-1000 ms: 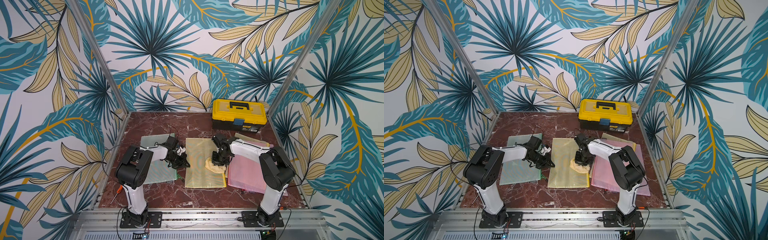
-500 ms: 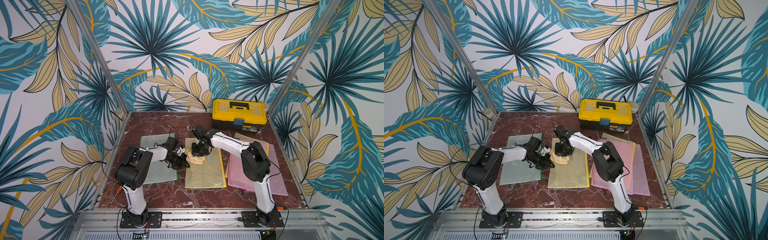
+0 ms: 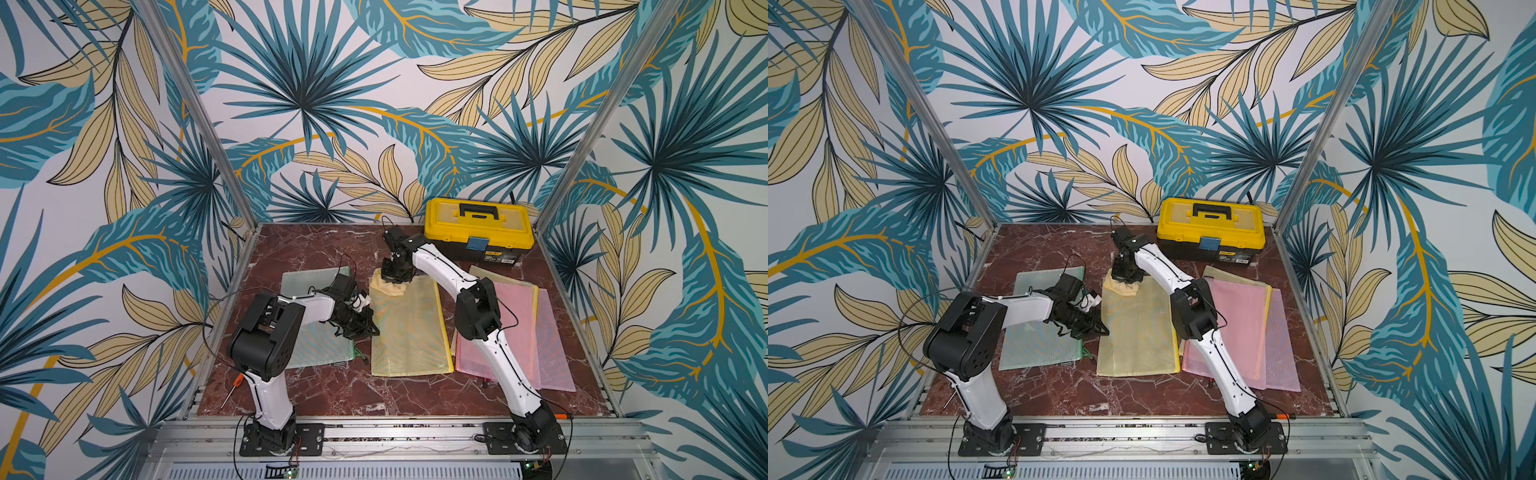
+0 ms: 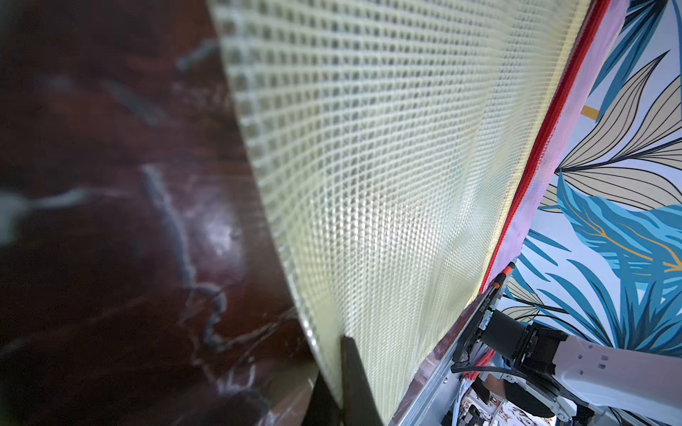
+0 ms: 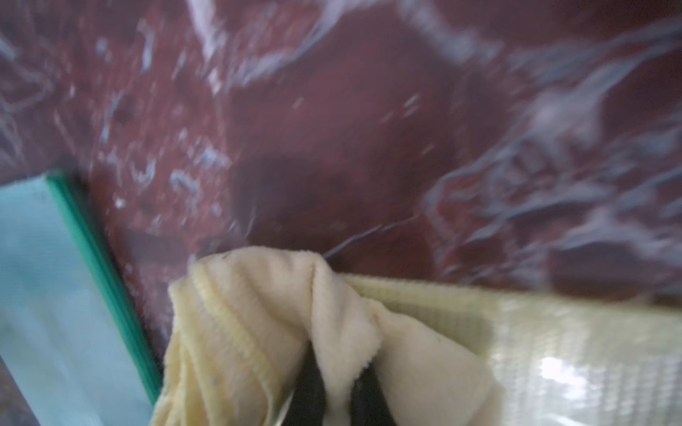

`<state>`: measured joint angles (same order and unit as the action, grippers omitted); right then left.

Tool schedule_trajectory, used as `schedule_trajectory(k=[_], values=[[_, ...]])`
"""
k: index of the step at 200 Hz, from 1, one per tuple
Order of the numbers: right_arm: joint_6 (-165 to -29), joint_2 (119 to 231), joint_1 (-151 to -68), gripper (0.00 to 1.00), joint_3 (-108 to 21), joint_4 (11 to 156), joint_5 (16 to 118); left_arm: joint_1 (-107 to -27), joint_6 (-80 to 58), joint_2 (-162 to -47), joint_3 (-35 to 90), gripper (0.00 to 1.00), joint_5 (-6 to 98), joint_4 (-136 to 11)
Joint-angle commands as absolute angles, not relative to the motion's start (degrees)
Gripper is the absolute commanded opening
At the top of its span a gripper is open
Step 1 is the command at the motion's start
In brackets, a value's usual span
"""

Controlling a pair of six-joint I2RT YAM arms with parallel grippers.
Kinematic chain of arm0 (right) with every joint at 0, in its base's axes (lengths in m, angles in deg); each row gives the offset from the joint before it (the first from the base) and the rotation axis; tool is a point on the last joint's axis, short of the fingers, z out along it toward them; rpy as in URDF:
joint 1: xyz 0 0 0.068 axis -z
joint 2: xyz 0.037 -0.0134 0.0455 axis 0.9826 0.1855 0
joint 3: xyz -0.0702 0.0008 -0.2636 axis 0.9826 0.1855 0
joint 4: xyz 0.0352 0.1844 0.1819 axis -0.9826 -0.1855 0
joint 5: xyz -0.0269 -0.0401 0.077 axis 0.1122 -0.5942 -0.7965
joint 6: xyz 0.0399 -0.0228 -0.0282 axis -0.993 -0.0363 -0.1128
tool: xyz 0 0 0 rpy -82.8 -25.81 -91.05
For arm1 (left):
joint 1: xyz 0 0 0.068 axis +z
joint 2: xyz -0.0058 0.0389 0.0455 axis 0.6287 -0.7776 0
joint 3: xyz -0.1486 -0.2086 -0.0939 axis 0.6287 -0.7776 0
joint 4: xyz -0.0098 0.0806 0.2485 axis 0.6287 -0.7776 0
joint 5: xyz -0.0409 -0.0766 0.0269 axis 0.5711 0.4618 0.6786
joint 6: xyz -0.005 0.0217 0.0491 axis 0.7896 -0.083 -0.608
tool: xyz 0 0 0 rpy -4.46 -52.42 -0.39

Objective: Wipe the document bag
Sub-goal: Wipe the dirt from the document bag.

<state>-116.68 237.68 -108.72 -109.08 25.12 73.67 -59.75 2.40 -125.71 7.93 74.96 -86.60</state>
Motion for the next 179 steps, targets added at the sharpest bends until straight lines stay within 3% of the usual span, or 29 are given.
schedule_trajectory(k=[1,62,97,123,156,179], values=[[-114.5,236.7,-108.8,0.0,-106.1,21.5,75.8,-59.9,1.6,-126.1,7.9,0.0,72.6,-89.1],[-116.7,230.7,-116.1,0.0,-95.7,27.5,71.8,-59.4,2.0,-127.9,9.0,0.0,72.3,-89.1],[-119.7,221.0,-109.0,0.0,-75.3,34.8,71.5,-58.8,2.4,-126.0,8.0,0.0,71.1,-89.4],[-118.6,211.3,-102.4,0.0,-61.3,37.2,76.8,-58.7,2.6,-125.9,7.5,0.0,70.7,-89.4],[-118.6,205.8,-99.0,0.0,-55.3,35.7,80.5,-58.6,2.9,-126.5,7.3,0.0,69.9,-89.4],[-121.2,206.5,-102.0,0.0,-55.9,38.1,76.7,-58.6,3.5,-126.6,7.1,0.0,69.6,-89.4]])
